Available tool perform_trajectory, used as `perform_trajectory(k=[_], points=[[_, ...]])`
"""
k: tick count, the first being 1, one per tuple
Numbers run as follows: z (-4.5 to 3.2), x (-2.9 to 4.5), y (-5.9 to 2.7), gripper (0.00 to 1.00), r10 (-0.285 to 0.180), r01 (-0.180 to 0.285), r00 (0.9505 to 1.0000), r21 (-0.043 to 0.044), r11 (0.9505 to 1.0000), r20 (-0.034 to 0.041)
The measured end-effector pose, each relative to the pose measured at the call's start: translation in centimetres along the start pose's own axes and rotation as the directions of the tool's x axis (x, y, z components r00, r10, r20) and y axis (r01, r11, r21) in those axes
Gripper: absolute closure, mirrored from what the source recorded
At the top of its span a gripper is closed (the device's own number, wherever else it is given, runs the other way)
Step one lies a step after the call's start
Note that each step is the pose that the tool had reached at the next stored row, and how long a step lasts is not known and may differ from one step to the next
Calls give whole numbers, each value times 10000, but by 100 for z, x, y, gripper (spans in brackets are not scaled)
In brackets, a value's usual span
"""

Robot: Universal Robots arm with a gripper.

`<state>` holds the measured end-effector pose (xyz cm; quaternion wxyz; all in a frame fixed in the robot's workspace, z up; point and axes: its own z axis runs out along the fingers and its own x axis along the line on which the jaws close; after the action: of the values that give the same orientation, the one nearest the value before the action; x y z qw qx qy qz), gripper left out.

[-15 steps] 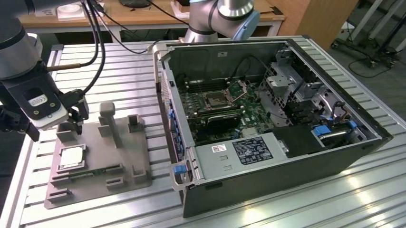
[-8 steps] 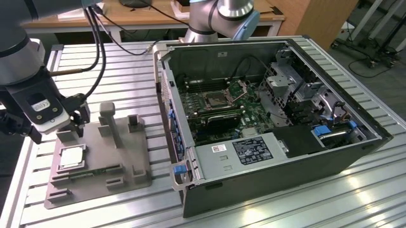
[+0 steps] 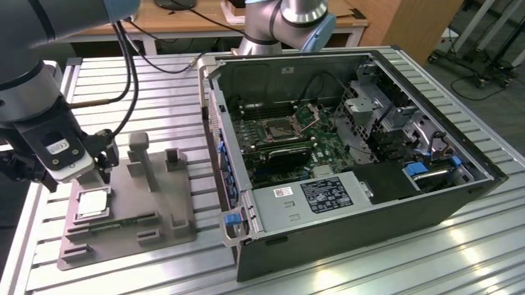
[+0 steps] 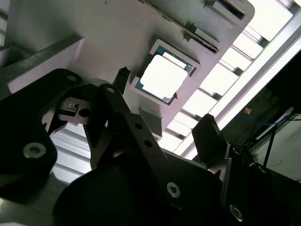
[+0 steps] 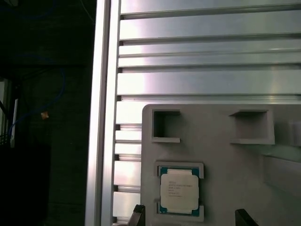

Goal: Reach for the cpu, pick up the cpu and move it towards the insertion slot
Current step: 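Reach for the cpu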

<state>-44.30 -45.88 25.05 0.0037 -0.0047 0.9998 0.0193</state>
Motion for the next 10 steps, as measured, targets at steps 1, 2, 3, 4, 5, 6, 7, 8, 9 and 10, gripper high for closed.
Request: perform_trajectory(k=[1,2,3,4,5,6,7,8,9,10], points=[[19,0,-2,19,4,-4,10000,0,10000,0],[37,0,-3,19,8,-8,10000,0,10000,1],[55,1,-4,19,13,-13,10000,0,10000,0],[73,1,-4,19,20,-20,10000,0,10000,1],[91,1,-5,19,25,-25,10000,0,10000,2],[109,1,-6,19,26,-26,10000,0,10000,2],[128,2,-7,19,27,-27,10000,0,10000,2],[146,5,-7,19,26,-26,10000,0,10000,1],[165,10,-4,19,27,-27,10000,1,10000,1],[182,23,1,19,27,-27,10000,1,10000,1]])
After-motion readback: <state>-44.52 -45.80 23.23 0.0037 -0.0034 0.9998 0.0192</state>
